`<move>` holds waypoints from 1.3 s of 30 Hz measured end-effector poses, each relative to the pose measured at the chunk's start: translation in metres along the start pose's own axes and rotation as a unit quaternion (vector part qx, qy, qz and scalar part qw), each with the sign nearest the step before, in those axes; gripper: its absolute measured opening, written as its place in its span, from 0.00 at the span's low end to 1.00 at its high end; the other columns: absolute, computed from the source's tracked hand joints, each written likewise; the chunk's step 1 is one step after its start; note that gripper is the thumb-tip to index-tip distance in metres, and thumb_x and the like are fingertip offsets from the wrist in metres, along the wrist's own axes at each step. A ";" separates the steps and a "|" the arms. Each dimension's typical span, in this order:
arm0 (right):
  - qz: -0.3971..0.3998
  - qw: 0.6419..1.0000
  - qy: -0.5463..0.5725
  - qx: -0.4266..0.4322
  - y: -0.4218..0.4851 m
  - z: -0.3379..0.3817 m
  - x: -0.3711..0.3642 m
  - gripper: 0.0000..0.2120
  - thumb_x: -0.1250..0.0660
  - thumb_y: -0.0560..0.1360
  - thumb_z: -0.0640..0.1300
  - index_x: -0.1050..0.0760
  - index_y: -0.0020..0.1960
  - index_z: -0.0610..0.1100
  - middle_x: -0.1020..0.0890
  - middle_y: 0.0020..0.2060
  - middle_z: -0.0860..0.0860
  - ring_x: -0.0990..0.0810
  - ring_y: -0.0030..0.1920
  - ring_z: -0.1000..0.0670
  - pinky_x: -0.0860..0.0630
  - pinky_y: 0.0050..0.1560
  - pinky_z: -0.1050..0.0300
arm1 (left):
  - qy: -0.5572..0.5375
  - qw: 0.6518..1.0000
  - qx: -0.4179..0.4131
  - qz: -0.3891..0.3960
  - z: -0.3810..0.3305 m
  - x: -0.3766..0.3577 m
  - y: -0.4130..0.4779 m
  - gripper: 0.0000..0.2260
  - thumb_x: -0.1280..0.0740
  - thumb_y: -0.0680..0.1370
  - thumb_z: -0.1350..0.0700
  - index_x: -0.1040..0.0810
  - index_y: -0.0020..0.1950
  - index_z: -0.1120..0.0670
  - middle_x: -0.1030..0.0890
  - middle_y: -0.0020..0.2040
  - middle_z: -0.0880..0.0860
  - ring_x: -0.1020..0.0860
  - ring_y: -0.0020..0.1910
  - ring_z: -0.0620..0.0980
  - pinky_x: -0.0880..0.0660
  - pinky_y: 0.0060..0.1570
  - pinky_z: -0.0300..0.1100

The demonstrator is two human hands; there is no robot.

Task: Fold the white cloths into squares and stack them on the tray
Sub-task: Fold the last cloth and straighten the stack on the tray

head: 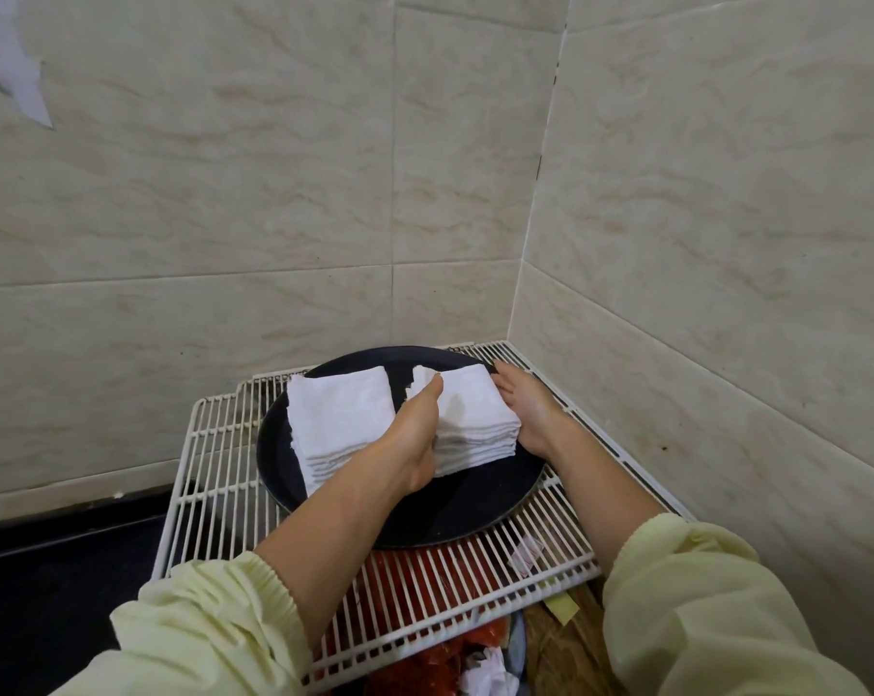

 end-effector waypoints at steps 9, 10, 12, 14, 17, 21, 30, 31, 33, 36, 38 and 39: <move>-0.011 0.959 -0.235 0.158 0.017 0.029 -0.016 0.14 0.39 0.79 0.35 0.21 0.61 0.36 0.19 0.60 0.42 0.23 0.64 0.46 0.31 0.69 0.52 | 0.452 0.857 -0.244 -0.028 -0.011 -0.002 -0.036 0.33 0.42 0.81 0.58 0.59 0.79 0.57 0.66 0.78 0.57 0.62 0.78 0.55 0.56 0.75 0.47; 0.006 0.952 -0.258 0.163 0.017 0.029 -0.020 0.13 0.39 0.79 0.35 0.21 0.60 0.36 0.19 0.59 0.42 0.23 0.63 0.47 0.31 0.68 0.54 | 0.531 0.803 -0.268 -0.021 -0.008 0.000 -0.040 0.32 0.43 0.80 0.59 0.59 0.79 0.60 0.66 0.77 0.58 0.65 0.77 0.55 0.59 0.75 0.47; 0.039 0.933 -0.316 0.167 0.015 0.028 -0.029 0.14 0.40 0.79 0.36 0.21 0.61 0.39 0.19 0.60 0.46 0.24 0.62 0.51 0.31 0.63 0.61 | 0.650 0.705 -0.285 -0.016 -0.001 0.006 -0.043 0.31 0.44 0.81 0.56 0.57 0.79 0.60 0.63 0.78 0.58 0.66 0.76 0.56 0.62 0.75 0.50; 0.067 0.903 -0.389 0.170 0.015 0.025 -0.035 0.15 0.39 0.80 0.39 0.22 0.64 0.42 0.20 0.62 0.50 0.25 0.61 0.55 0.33 0.59 0.65 | 0.703 0.656 -0.274 -0.005 0.004 0.013 -0.048 0.29 0.45 0.82 0.52 0.53 0.79 0.57 0.57 0.80 0.55 0.65 0.77 0.54 0.62 0.75 0.53; 0.095 0.850 -0.481 0.191 0.020 0.022 -0.042 0.16 0.35 0.78 0.41 0.23 0.65 0.44 0.20 0.62 0.51 0.24 0.62 0.54 0.31 0.63 0.62 | 0.732 0.627 -0.268 0.008 0.006 0.020 -0.054 0.26 0.46 0.83 0.49 0.47 0.79 0.54 0.48 0.80 0.52 0.62 0.78 0.52 0.62 0.75 0.55; 0.095 0.870 -0.450 0.180 0.026 0.029 -0.044 0.14 0.34 0.76 0.38 0.19 0.60 0.44 0.17 0.58 0.50 0.21 0.59 0.53 0.28 0.61 0.61 | 0.730 0.600 -0.325 -0.023 -0.001 0.024 -0.060 0.20 0.46 0.83 0.51 0.34 0.73 0.53 0.37 0.76 0.51 0.54 0.78 0.51 0.60 0.75 0.55; 0.136 0.880 -0.436 0.129 0.039 0.029 -0.053 0.10 0.33 0.74 0.43 0.15 0.52 0.47 0.16 0.55 0.52 0.21 0.59 0.52 0.28 0.63 0.56 | 0.707 0.609 -0.359 -0.003 -0.002 0.024 -0.061 0.17 0.44 0.82 0.50 0.28 0.69 0.51 0.28 0.71 0.49 0.35 0.72 0.46 0.58 0.75 0.49; 0.140 0.871 -0.451 0.136 0.041 0.030 -0.054 0.09 0.32 0.73 0.45 0.15 0.50 0.48 0.16 0.54 0.53 0.21 0.58 0.53 0.28 0.63 0.56 | 0.694 0.623 -0.360 0.000 -0.004 0.024 -0.061 0.18 0.44 0.82 0.50 0.28 0.70 0.50 0.29 0.71 0.48 0.35 0.72 0.45 0.57 0.75 0.48; 0.142 0.872 -0.442 0.155 0.044 0.036 -0.059 0.09 0.31 0.73 0.43 0.15 0.51 0.46 0.16 0.52 0.52 0.21 0.57 0.53 0.28 0.62 0.58 | 0.648 0.659 -0.381 -0.016 -0.013 0.031 -0.062 0.18 0.43 0.82 0.51 0.29 0.71 0.50 0.30 0.72 0.48 0.35 0.72 0.44 0.54 0.75 0.45; 0.114 0.900 -0.369 0.201 0.042 0.052 -0.070 0.10 0.33 0.74 0.39 0.16 0.52 0.41 0.16 0.49 0.50 0.20 0.55 0.53 0.28 0.59 0.61 | 0.559 0.707 -0.418 -0.112 -0.043 0.056 -0.064 0.17 0.41 0.81 0.56 0.28 0.70 0.53 0.30 0.72 0.50 0.33 0.71 0.48 0.43 0.72 0.42; 0.111 0.903 -0.355 0.216 0.038 0.057 -0.078 0.10 0.34 0.74 0.34 0.17 0.52 0.40 0.16 0.47 0.50 0.20 0.53 0.53 0.28 0.54 0.65 | 0.549 0.703 -0.410 -0.190 -0.059 0.079 -0.062 0.18 0.41 0.81 0.58 0.30 0.72 0.55 0.32 0.74 0.54 0.35 0.73 0.52 0.41 0.71 0.43; 0.122 0.900 -0.359 0.216 0.034 0.057 -0.084 0.12 0.35 0.73 0.32 0.18 0.54 0.39 0.16 0.46 0.49 0.20 0.51 0.53 0.27 0.51 0.68 | 0.561 0.694 -0.396 -0.217 -0.062 0.090 -0.059 0.20 0.41 0.81 0.58 0.32 0.73 0.56 0.35 0.75 0.56 0.38 0.74 0.54 0.43 0.72 0.44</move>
Point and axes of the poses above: each hand's wrist, its own y-axis towards the middle knuckle, its own x-axis out of the back of the hand, z = x × y, the point moved 3 cm from there along y, towards the middle knuckle
